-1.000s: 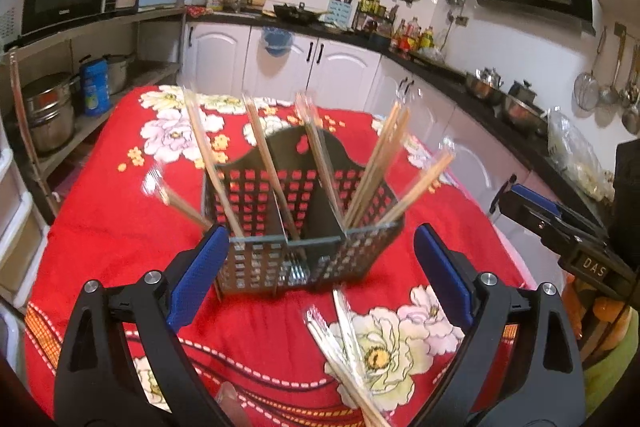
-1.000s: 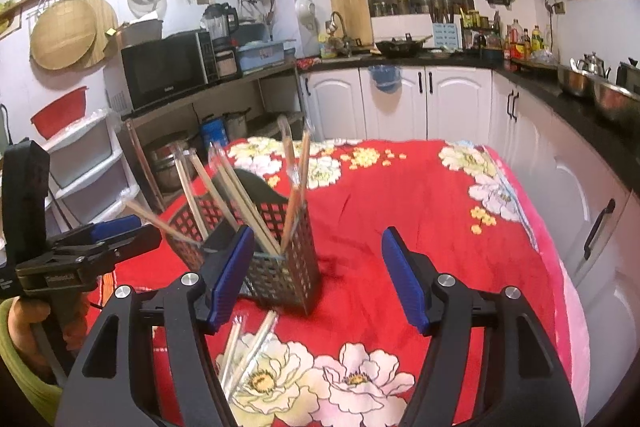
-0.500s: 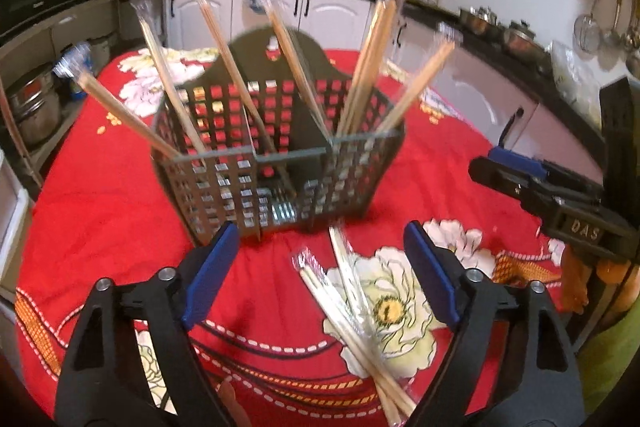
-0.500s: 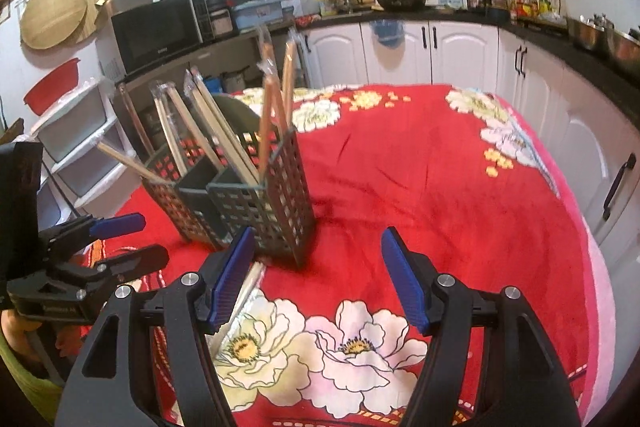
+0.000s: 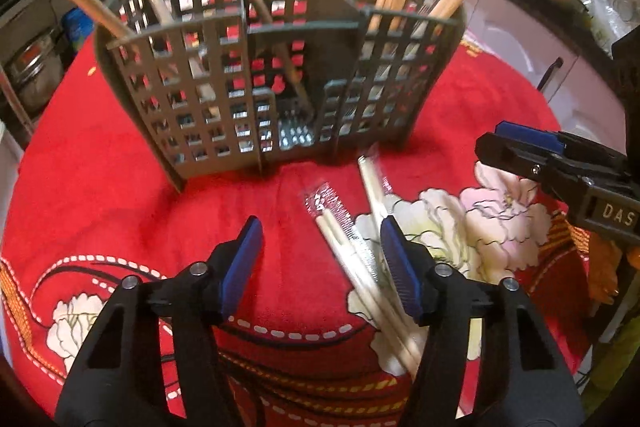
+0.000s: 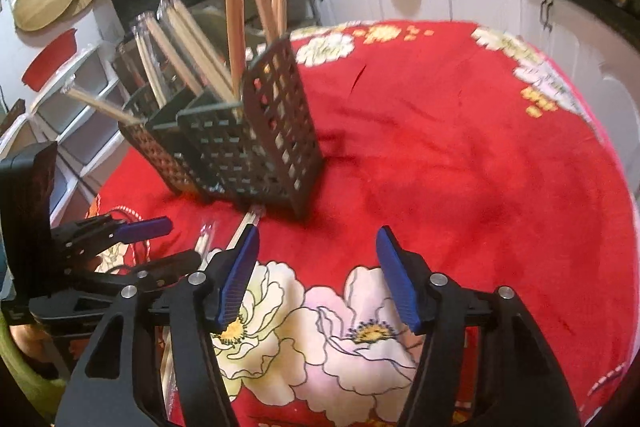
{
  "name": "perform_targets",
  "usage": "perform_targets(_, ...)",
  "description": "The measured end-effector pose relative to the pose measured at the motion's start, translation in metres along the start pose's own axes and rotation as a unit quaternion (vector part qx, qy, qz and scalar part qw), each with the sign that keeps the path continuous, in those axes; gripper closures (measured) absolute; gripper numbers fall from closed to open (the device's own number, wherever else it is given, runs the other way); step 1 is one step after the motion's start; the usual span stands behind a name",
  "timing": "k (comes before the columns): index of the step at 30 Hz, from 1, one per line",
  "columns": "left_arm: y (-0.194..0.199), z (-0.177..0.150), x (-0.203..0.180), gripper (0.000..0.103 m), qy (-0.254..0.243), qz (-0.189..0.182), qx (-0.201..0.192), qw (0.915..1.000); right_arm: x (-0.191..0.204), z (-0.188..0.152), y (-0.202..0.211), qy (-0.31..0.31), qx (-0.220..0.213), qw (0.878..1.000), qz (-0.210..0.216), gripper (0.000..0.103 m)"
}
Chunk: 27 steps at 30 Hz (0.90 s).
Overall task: Organize utensils
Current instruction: 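Move both tools down toward the last sleeved chopstick packs on the cloth, then close the left tool on a sleeved chopstick while the right tool grasps another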
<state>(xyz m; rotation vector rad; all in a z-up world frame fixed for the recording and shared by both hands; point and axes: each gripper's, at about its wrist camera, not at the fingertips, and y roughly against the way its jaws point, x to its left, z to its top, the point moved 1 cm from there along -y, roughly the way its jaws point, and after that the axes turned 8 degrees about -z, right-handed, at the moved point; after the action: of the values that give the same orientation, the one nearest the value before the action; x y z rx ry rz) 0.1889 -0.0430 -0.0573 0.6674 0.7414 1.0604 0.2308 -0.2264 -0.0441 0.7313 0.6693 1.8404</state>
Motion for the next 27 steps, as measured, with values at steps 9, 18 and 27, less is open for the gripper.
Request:
perform_targets(9, -0.014, -0.008, 0.013, 0.088, 0.006, 0.006, 0.008, 0.9999, 0.019, 0.005, -0.032, 0.003, 0.047, 0.998, 0.05, 0.055)
perform_targets(18, -0.001, -0.005, 0.03, 0.1, 0.024, -0.02, -0.007, 0.9995, 0.043, 0.008, -0.056, 0.015, 0.066, 0.997, 0.046, 0.063)
perform_targets(27, 0.011, -0.001, 0.039, 0.101, 0.027, -0.034, -0.017, 0.9989, 0.05, 0.009, -0.066, 0.011, 0.055, 0.998, 0.006, 0.086)
